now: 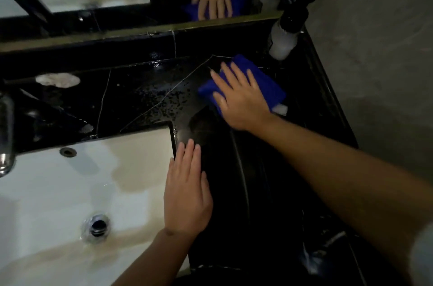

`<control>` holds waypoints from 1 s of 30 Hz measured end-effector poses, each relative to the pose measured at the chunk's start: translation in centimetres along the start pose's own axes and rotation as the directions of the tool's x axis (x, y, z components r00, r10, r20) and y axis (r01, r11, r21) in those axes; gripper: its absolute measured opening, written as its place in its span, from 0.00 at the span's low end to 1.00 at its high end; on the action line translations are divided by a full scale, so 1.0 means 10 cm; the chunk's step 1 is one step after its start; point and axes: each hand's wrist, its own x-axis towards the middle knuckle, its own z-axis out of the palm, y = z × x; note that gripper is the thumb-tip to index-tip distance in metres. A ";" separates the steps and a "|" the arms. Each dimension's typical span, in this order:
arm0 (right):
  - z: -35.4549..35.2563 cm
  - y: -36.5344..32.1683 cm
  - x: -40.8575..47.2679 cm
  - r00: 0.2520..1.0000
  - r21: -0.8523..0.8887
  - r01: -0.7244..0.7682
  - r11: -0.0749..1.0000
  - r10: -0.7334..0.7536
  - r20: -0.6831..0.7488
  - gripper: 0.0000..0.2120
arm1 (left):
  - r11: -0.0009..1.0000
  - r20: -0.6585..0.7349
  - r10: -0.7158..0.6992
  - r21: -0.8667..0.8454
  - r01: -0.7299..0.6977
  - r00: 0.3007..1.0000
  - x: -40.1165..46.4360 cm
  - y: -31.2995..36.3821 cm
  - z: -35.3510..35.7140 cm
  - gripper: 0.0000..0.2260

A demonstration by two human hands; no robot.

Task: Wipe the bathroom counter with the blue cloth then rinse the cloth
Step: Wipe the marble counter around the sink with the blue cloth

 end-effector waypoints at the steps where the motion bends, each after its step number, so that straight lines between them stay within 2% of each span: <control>1: -0.02 0.00 0.18 1.000 0.005 -0.006 1.000 0.006 -0.001 0.29 | 1.000 -0.016 -0.009 -0.011 0.009 1.000 0.00 -0.01 0.01 0.26; 4: 0.01 -0.14 0.04 0.998 0.021 -0.063 0.998 0.063 -0.013 0.31 | 0.993 -0.075 -0.103 -0.058 0.098 0.992 -0.02 0.00 0.00 0.27; 10: 0.18 -0.56 -2.58 0.993 -0.012 0.015 1.000 -0.013 0.119 0.34 | 0.975 0.003 -0.204 -0.092 0.204 0.979 -0.01 0.07 -0.11 0.30; 13: 0.22 -0.49 -2.93 0.979 -0.055 0.032 0.998 -0.020 0.204 0.35 | 0.962 0.003 -0.234 -0.146 0.232 0.972 -0.03 0.09 -0.13 0.29; 15: 0.20 -0.40 -2.67 0.979 -0.026 0.050 0.998 -0.044 0.198 0.34 | 0.951 0.001 -0.235 -0.204 0.231 0.972 -0.02 0.06 -0.11 0.27; 17: 0.17 -0.27 -2.21 0.991 -0.025 0.032 0.999 -0.029 0.128 0.34 | 0.944 -0.004 -0.230 -0.243 0.222 0.973 0.00 0.03 -0.07 0.27; 20: 0.11 -0.06 -1.22 0.997 -0.033 -0.041 0.999 0.043 0.064 0.32 | 0.937 0.004 -0.204 -0.288 0.197 0.979 -0.01 -0.01 -0.03 0.27; 24: 0.05 -0.14 0.05 0.998 -0.039 -0.053 0.998 0.052 -0.022 0.31 | 0.941 -0.008 -0.202 -0.278 0.192 0.979 0.00 0.01 -0.01 0.26; 27: 0.04 -0.24 0.43 0.995 -0.009 -0.101 0.995 0.101 -0.019 0.31 | 0.935 -0.014 -0.202 -0.300 0.188 0.979 0.00 0.00 -0.01 0.26; 30: 0.03 -0.25 0.39 0.995 0.025 -0.100 0.995 0.100 -0.020 0.30 | 0.929 -0.042 -0.206 -0.322 0.182 0.978 -0.02 -0.01 -0.02 0.26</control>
